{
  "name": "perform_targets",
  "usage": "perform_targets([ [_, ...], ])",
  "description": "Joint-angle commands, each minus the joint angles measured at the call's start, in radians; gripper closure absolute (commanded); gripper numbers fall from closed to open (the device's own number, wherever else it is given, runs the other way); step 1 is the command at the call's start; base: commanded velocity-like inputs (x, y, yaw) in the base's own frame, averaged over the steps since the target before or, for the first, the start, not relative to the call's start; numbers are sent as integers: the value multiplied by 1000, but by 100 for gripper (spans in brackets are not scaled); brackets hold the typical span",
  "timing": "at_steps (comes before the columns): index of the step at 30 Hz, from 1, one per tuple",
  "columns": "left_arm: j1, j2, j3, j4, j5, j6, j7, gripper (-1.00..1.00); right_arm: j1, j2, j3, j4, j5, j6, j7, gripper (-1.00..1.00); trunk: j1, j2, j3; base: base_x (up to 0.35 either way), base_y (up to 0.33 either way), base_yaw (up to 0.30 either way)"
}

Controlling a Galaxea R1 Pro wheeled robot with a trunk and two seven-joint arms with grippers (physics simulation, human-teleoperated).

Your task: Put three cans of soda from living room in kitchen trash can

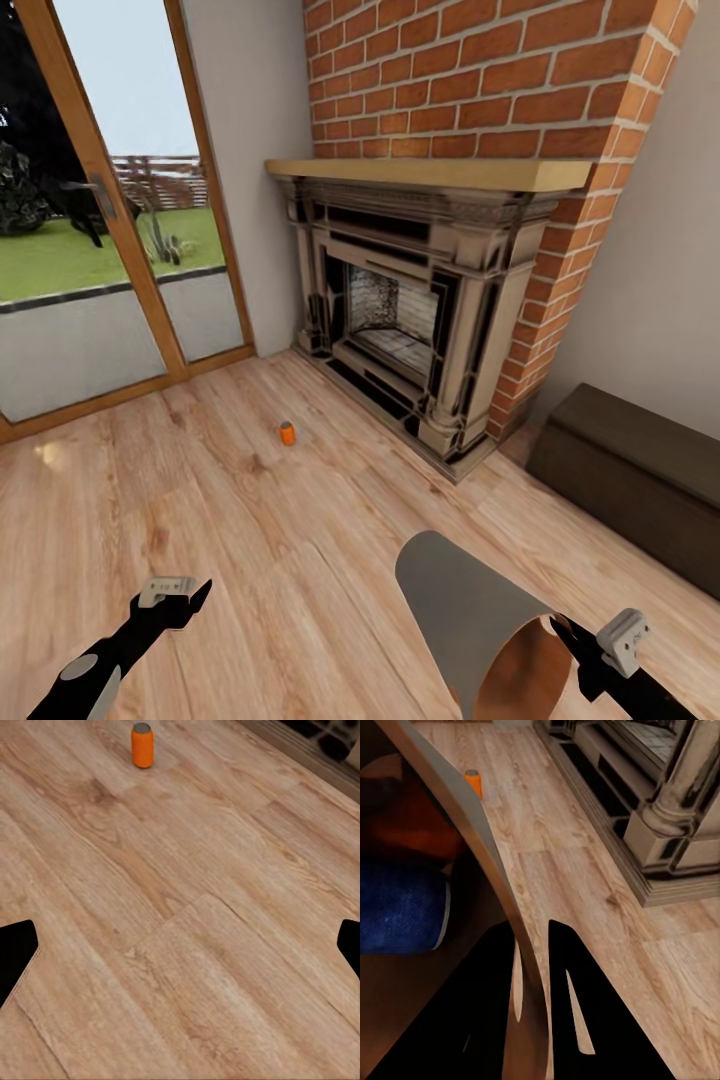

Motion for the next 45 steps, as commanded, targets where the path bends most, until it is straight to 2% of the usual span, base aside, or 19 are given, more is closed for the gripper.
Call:
perform_targets([
  [1, 0, 0, 0, 0, 0, 0, 0, -100, 0, 0, 0, -1, -4, 2, 5, 100, 0, 0, 0, 257, 186, 0],
  [29, 0, 0, -1, 2, 0, 0, 0, -100, 0, 4, 0, 0, -2, 1, 6, 100, 0, 0, 0, 257, 186, 0],
  [34, 0, 0, -1, 52, 2, -13, 0, -100, 0, 9, 0, 0, -2, 0, 6, 100, 0, 0, 1, 257, 187, -11],
  [45, 0, 0, -1, 63, 2, -23, -1, -100, 0, 6, -7, 0, -8, 2, 5, 100, 0, 0, 13, 257, 187, -157],
])
